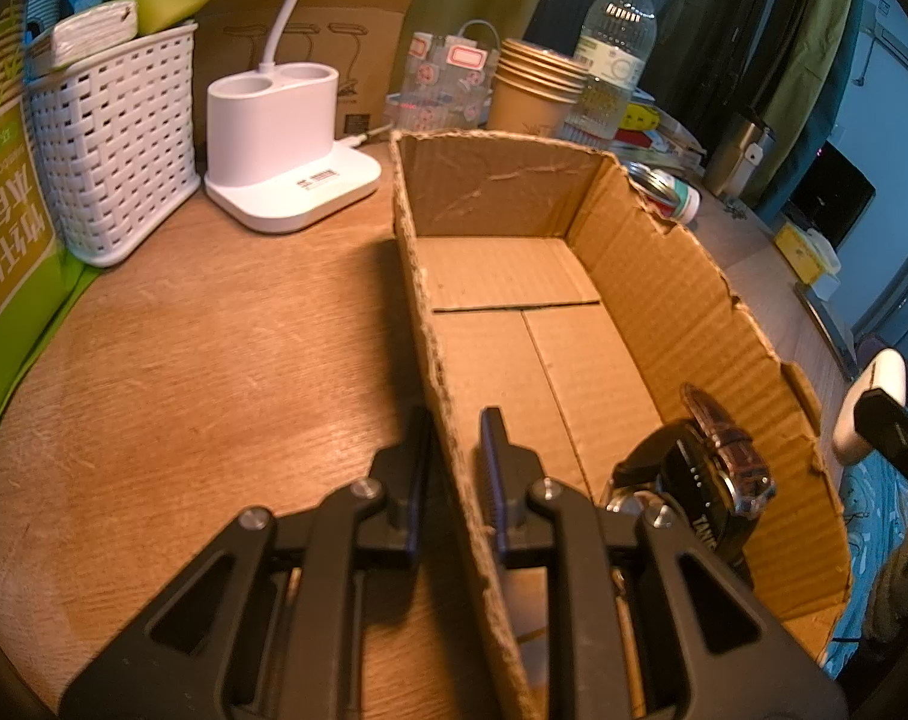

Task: Organize rigid objects
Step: 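Carry the earbuds case over the box and open the right tool inside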

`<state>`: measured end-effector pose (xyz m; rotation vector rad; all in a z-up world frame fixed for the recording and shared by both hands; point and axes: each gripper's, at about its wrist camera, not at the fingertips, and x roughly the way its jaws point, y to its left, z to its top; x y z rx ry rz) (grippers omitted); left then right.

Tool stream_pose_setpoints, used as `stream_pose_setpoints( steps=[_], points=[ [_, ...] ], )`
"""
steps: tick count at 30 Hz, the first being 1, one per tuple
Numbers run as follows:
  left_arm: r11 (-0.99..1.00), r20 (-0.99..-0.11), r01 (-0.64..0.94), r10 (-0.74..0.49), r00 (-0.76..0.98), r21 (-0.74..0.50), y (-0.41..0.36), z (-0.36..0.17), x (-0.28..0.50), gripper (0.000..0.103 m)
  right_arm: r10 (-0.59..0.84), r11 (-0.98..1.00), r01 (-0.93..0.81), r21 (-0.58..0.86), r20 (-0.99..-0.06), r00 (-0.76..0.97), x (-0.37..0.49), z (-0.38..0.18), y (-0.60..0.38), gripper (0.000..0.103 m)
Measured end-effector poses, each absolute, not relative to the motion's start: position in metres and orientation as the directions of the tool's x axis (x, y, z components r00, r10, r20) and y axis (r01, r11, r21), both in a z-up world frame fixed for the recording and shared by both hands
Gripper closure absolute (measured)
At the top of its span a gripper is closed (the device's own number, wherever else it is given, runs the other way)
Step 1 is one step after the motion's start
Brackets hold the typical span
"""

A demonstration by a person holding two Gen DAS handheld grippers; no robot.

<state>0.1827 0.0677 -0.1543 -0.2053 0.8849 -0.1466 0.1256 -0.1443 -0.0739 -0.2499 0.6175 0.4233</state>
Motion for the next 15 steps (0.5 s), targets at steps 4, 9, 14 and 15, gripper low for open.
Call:
stream_pose_setpoints(
  steps=[4, 9, 14, 15],
  points=[
    [0.97, -0.751, 0.042, -0.211, 0.625, -0.238, 0.068, -0.154, 0.183, 0.085, 0.33, 0.874, -0.476, -0.095, -0.603, 0.726, 0.123, -0.072, -0.137, 0.046],
    [0.97, -0.751, 0.042, -0.211, 0.625, -0.238, 0.068, -0.154, 0.183, 0.085, 0.361, 0.854, -0.513, -0.092, -0.605, 0.709, 0.118, -0.073, -0.127, 0.046],
    [0.97, -0.751, 0.042, -0.211, 0.625, -0.238, 0.068, -0.154, 0.183, 0.085, 0.39, 0.834, -0.546, -0.083, -0.611, 0.689, 0.115, -0.077, -0.115, 0.046],
    [0.97, -0.751, 0.042, -0.211, 0.625, -0.238, 0.068, -0.154, 0.183, 0.085, 0.393, 0.831, -0.55, -0.083, -0.612, 0.686, 0.114, -0.077, -0.114, 0.046]
  ],
)
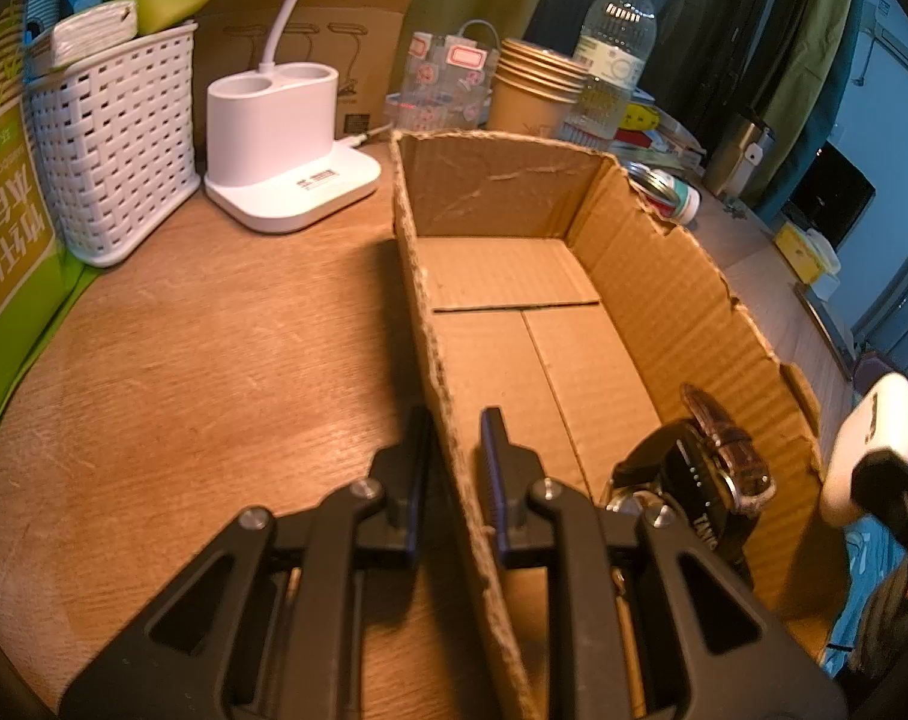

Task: Organize rigid objects
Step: 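Carry the earbuds case over the box and open the right tool inside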

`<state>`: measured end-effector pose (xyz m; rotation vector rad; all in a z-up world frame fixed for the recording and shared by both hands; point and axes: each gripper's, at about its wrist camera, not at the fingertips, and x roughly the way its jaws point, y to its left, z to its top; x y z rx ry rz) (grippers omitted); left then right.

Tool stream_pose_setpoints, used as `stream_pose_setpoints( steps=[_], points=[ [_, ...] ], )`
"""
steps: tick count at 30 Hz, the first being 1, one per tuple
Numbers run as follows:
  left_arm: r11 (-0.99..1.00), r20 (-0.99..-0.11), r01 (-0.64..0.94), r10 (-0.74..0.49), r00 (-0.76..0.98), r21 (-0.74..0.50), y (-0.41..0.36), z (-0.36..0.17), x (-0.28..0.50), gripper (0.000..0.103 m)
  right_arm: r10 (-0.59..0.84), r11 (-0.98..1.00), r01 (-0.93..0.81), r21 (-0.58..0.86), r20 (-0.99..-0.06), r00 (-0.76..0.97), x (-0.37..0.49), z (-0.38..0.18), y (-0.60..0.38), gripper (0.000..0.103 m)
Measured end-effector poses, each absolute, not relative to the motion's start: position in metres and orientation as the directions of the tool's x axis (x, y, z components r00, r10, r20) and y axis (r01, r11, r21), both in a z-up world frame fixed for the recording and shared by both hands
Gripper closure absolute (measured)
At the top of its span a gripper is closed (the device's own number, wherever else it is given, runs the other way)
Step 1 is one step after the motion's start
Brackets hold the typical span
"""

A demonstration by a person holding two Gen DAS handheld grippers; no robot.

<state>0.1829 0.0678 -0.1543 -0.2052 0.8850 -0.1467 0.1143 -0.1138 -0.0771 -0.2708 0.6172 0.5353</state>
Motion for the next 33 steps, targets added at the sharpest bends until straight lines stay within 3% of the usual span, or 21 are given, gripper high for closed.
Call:
stream_pose_setpoints(
  steps=[33],
  points=[
    [0.97, -0.752, 0.042, -0.212, 0.625, -0.238, 0.068, -0.154, 0.183, 0.085, 0.41, 0.779, -0.622, -0.077, -0.689, 0.598, 0.118, -0.104, -0.085, 0.044]
  ],
)
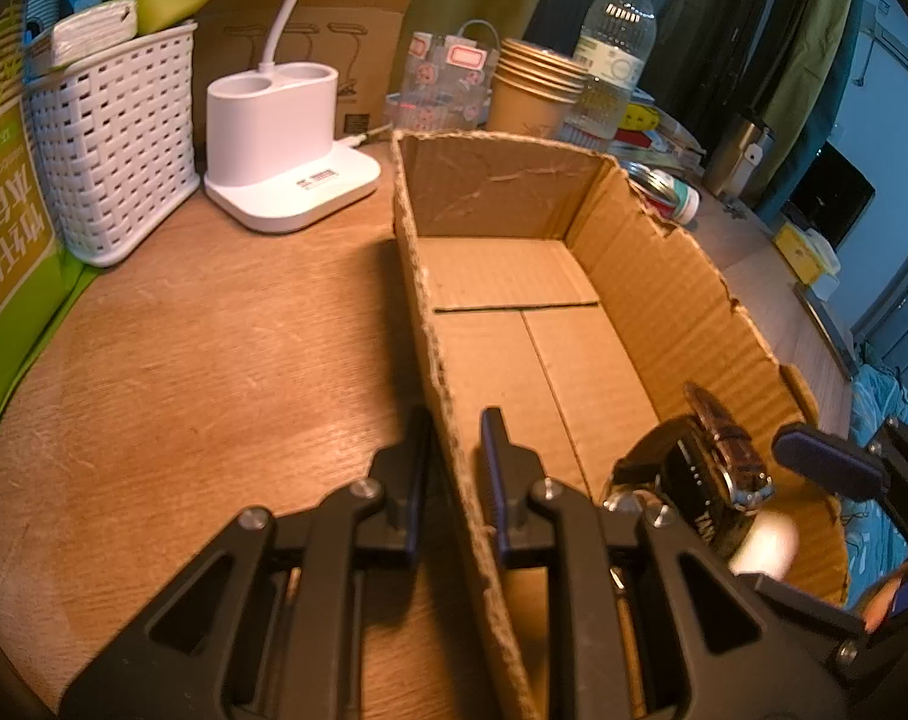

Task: Organize rigid objects
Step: 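Carry the earbuds case over the box and open the right tool inside, then move the right tool back to the black car key on the desk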

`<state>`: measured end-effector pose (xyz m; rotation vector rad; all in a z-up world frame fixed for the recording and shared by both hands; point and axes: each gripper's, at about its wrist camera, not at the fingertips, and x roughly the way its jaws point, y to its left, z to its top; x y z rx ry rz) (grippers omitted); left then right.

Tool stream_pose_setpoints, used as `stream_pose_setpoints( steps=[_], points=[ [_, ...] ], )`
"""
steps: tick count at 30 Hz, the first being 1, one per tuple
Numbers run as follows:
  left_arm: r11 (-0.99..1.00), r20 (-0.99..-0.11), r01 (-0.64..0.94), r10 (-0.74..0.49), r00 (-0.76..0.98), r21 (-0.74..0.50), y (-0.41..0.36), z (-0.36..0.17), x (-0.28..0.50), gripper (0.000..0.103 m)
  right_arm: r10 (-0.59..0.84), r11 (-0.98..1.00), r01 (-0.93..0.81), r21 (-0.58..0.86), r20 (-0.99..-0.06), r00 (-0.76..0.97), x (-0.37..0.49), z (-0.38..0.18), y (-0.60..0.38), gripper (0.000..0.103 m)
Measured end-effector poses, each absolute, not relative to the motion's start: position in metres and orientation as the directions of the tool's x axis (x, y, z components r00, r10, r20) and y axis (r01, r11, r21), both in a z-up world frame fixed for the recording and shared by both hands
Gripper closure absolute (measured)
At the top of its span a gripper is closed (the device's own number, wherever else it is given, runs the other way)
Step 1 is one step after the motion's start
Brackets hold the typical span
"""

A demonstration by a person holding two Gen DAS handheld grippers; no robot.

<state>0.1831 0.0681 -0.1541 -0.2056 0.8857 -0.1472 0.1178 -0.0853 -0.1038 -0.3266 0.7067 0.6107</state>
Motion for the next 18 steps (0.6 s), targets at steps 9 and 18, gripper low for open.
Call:
stream_pose_setpoints(
  steps=[9, 18],
  points=[
    [0.97, -0.751, 0.042, -0.212, 0.625, -0.238, 0.068, -0.154, 0.183, 0.085, 0.412, 0.795, -0.602, -0.075, -0.66, 0.628, 0.118, -0.094, -0.092, 0.044],
    [0.97, -0.751, 0.043, -0.212, 0.625, -0.239, 0.068, -0.154, 0.183, 0.085, 0.377, 0.841, -0.537, -0.072, -0.635, 0.675, 0.127, -0.084, -0.117, 0.044]
  ],
)
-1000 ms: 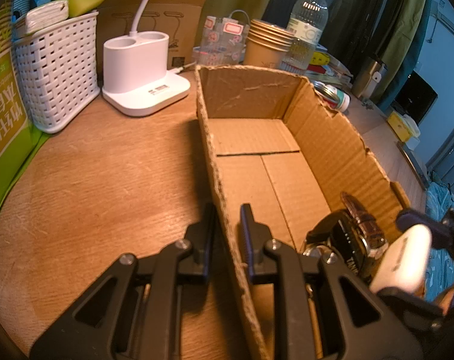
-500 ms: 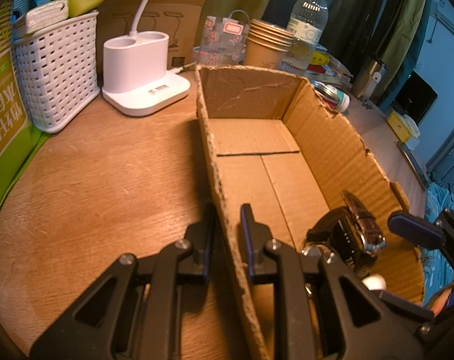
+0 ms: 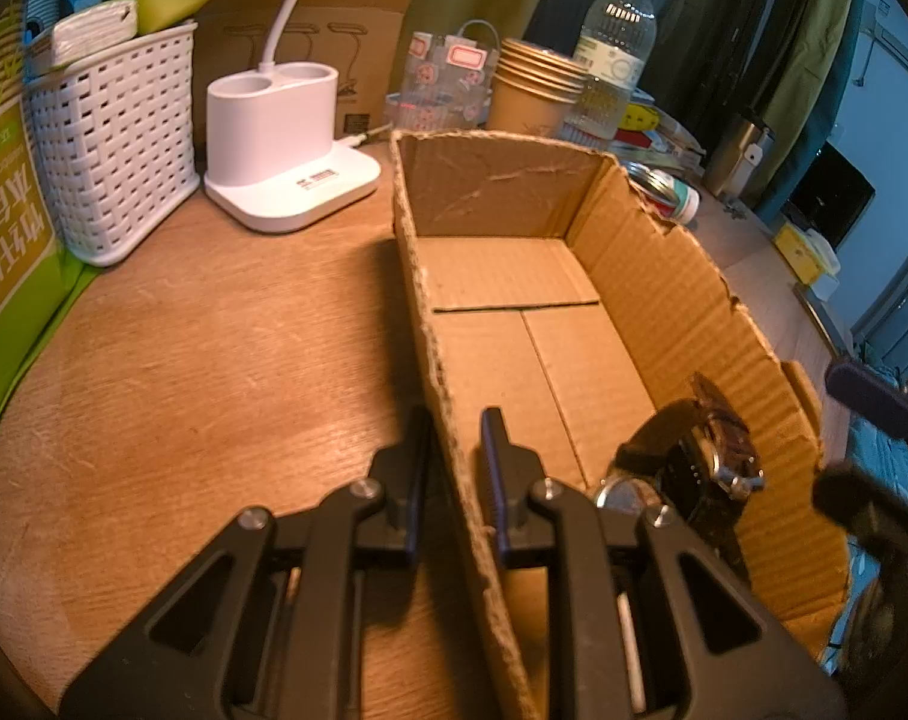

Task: Organize rigid objects
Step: 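Move the right tool back to the black car key on the desk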

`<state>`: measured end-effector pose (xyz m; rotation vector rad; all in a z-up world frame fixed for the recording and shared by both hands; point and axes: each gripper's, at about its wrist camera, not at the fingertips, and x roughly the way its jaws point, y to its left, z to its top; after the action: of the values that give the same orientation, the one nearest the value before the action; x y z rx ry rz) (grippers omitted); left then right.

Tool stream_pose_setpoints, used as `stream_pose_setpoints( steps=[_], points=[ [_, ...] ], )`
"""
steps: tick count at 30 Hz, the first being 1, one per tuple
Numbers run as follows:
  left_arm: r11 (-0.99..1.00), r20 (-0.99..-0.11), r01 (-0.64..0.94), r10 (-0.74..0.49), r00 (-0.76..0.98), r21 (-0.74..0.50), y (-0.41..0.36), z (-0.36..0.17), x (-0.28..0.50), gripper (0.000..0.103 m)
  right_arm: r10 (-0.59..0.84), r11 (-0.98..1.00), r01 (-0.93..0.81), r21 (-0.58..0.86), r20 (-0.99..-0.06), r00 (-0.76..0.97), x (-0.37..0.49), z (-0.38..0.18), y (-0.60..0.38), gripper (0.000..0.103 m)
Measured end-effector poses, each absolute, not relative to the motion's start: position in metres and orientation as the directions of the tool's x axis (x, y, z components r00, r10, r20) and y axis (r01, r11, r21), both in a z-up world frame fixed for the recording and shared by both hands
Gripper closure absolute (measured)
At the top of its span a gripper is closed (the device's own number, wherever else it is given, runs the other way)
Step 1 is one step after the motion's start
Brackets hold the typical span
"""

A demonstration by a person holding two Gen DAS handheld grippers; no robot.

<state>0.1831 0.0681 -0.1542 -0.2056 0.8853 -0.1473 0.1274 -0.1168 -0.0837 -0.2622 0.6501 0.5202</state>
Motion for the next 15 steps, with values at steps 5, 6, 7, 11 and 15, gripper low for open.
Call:
stream_pose_setpoints(
  steps=[5, 6, 7, 11, 15],
  points=[
    [0.97, -0.751, 0.042, -0.212, 0.625, -0.239, 0.068, -0.154, 0.183, 0.085, 0.348, 0.863, -0.5, -0.074, -0.629, 0.695, 0.135, -0.084, -0.13, 0.044],
    [0.97, -0.751, 0.042, -0.212, 0.625, -0.238, 0.068, -0.154, 0.183, 0.085, 0.344, 0.867, -0.493, -0.073, -0.629, 0.697, 0.137, -0.085, -0.132, 0.044],
    [0.97, -0.751, 0.042, -0.212, 0.625, -0.239, 0.068, -0.154, 0.183, 0.085, 0.335, 0.873, -0.483, -0.072, -0.631, 0.7, 0.14, -0.086, -0.135, 0.044],
    [0.97, -0.751, 0.042, -0.212, 0.625, -0.239, 0.068, -0.154, 0.183, 0.085, 0.315, 0.888, -0.455, -0.063, -0.636, 0.704, 0.149, -0.089, -0.144, 0.044],
    [0.97, -0.751, 0.042, -0.212, 0.625, -0.239, 0.068, -0.154, 0.183, 0.085, 0.313, 0.891, -0.45, -0.059, -0.637, 0.704, 0.152, -0.091, -0.146, 0.044]
  ],
)
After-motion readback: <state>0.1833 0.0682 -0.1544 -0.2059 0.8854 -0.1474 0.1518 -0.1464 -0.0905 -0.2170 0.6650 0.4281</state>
